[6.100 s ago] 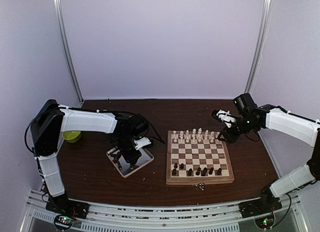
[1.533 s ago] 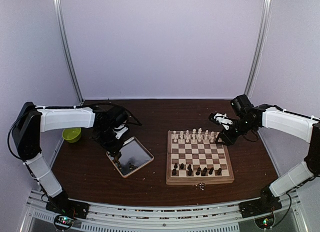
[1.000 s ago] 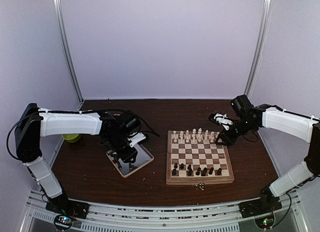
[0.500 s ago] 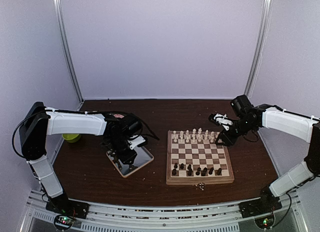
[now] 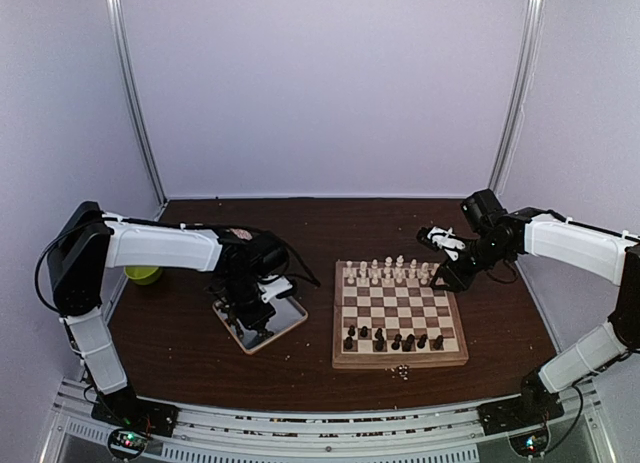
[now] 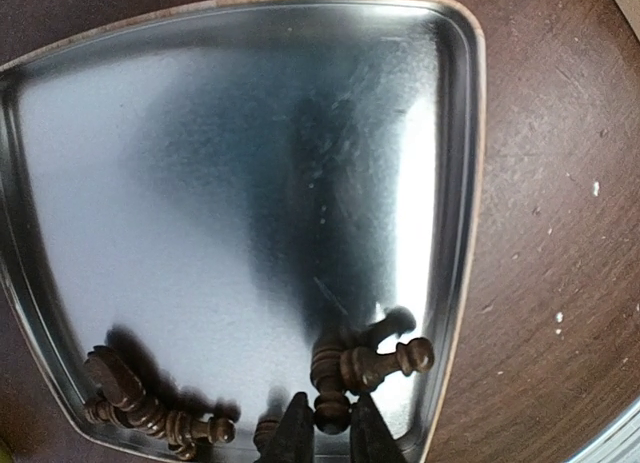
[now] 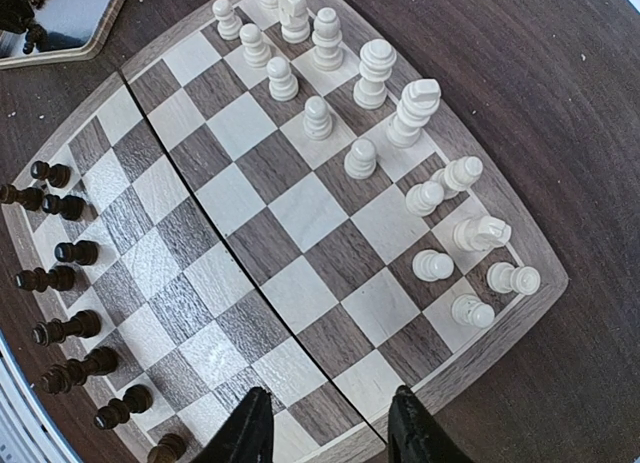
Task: Set up the chess pieces on the board
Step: Pick up the chess pile from the storage box.
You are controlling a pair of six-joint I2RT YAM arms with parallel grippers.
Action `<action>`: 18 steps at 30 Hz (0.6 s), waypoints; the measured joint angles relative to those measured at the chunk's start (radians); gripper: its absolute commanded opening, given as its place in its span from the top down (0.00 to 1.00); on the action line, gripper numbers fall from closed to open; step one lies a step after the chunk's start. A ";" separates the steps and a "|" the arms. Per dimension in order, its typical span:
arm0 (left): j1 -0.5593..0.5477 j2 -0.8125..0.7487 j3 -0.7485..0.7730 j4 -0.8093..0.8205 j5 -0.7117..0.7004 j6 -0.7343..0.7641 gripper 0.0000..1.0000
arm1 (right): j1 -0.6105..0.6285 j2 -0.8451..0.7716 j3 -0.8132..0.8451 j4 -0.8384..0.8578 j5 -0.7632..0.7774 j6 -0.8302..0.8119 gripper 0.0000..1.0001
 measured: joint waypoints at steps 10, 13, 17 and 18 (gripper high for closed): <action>0.000 0.031 0.038 -0.009 -0.014 0.000 0.91 | 0.000 0.000 0.000 -0.004 -0.001 -0.001 0.60; 0.000 0.031 0.051 -0.011 -0.013 0.000 0.92 | 0.000 0.000 0.000 -0.005 -0.002 -0.001 0.60; 0.000 0.022 0.071 -0.012 -0.013 0.000 0.92 | 0.000 0.000 0.002 -0.008 -0.013 0.000 0.60; 0.000 0.016 0.077 -0.013 -0.013 -0.001 0.92 | 0.000 0.000 0.003 -0.008 -0.017 0.001 0.60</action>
